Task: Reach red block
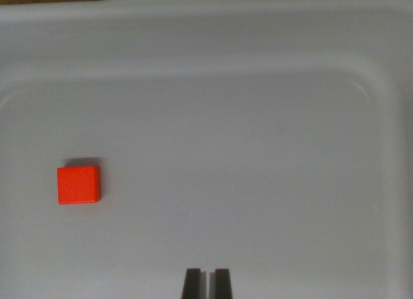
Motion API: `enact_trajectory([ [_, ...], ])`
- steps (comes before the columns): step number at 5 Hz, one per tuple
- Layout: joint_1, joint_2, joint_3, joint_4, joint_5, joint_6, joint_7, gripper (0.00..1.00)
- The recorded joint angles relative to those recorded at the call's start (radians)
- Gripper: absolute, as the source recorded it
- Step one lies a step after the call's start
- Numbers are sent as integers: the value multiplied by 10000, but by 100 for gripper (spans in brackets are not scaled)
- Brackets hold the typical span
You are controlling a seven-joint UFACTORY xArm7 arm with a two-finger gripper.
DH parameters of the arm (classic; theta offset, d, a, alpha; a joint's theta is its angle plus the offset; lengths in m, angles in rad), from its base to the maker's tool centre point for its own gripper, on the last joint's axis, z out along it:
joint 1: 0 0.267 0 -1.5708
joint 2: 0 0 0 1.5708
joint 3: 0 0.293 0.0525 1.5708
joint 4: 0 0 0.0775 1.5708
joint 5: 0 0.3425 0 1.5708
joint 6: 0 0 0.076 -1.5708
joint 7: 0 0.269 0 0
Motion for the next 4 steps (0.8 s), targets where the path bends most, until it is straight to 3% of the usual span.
enact_trajectory([
  [1, 41, 121, 32, -89, 0, -189, 7, 0],
  [2, 41, 121, 32, -89, 0, -189, 7, 0],
  [3, 95, 284, 75, -207, 0, -441, 15, 0],
  [4, 95, 284, 75, -207, 0, -441, 15, 0],
])
